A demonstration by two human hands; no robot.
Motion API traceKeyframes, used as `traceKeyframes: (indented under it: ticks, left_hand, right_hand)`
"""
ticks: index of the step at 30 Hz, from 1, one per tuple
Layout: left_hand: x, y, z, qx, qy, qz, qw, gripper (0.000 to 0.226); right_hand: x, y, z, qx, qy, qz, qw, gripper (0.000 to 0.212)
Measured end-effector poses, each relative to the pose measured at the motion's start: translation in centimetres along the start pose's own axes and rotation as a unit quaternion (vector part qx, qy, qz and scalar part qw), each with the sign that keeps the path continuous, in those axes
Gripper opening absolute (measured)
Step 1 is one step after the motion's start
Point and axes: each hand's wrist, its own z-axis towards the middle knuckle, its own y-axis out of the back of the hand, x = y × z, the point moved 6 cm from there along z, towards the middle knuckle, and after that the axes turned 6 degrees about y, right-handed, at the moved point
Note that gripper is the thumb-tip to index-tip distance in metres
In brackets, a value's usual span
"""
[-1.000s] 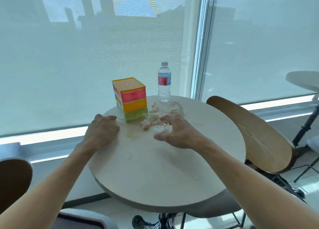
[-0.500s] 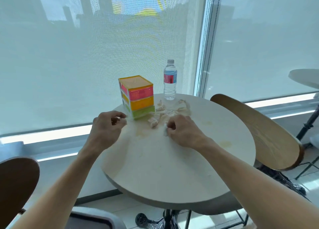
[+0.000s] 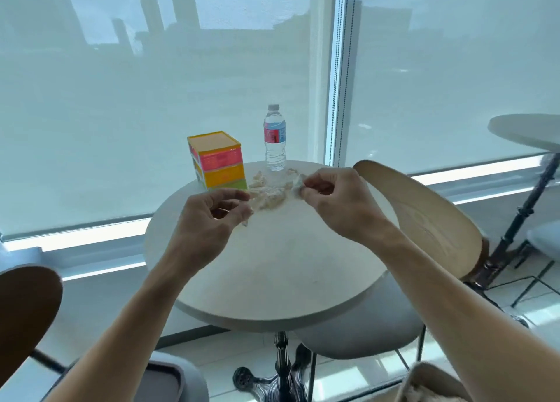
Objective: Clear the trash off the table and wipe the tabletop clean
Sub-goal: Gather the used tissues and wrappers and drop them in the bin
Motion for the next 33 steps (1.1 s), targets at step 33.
traceKeyframes:
  ticks: [33]
  left_hand:
    - [-1.4,-27.2,-21.7,0.230,0.002,0.074,0.970,0.013]
  right_hand:
    - [-23.1,13.8,-26.8,0.055,-0.239,0.055,0.968,0.013]
